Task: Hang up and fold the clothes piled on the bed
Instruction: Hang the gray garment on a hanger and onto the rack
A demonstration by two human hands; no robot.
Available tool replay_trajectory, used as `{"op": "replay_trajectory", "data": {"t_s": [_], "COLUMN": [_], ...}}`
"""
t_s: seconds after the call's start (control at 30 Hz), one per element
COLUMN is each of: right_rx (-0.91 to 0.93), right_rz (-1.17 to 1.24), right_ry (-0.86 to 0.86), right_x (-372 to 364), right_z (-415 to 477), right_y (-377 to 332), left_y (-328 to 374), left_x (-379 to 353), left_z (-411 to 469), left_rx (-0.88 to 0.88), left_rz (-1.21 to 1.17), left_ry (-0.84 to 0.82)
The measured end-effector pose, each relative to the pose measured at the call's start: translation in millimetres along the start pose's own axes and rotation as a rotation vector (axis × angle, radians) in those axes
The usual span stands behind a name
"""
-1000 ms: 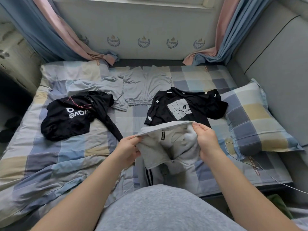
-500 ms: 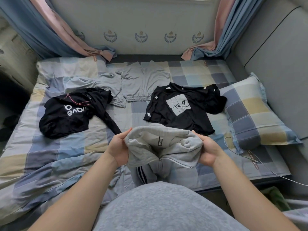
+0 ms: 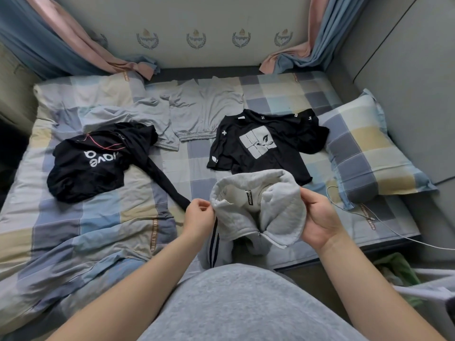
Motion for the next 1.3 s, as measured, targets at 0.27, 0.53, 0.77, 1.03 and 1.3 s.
{"op": "replay_trajectory", "data": {"t_s": [0.27, 0.53, 0.77, 1.03, 1.3], "right_rx": [-0.010, 0.092, 0.201, 0.114, -0.182], "right_rz": [-0.073, -0.586, -1.583, -0.348, -0.044], "right_ry": [-0.042, 0.155, 0.717, 0.305, 0.130], "right_x": [-18, 9, 39, 44, 55], "right_z": [-1, 3, 15, -1, -37], "right_y": [5, -16, -35, -9, 22], "left_y": [12, 15, 39, 34, 26], "left_x": [-8, 5, 8, 11, -10], "left_z": [2, 10, 8, 19, 26], "left_rx": [0.004, 0.114, -0.003, 0.095, 0.247], "left_rz": [-0.022, -0.541, -0.603, -0.487, -0.391], "left_ry": [-0.202, -0.232, -0.301, -0.340, -0.391]}}
Point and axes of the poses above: each hand's wrist, its own z-axis towards the middle knuckle, its own x-axis out of the back of the hand, y = z × x, the point moved 1 cm from there along z, towards the middle knuckle, and after that the axes turned 5 degrees about -y, right-handed, at the moved point
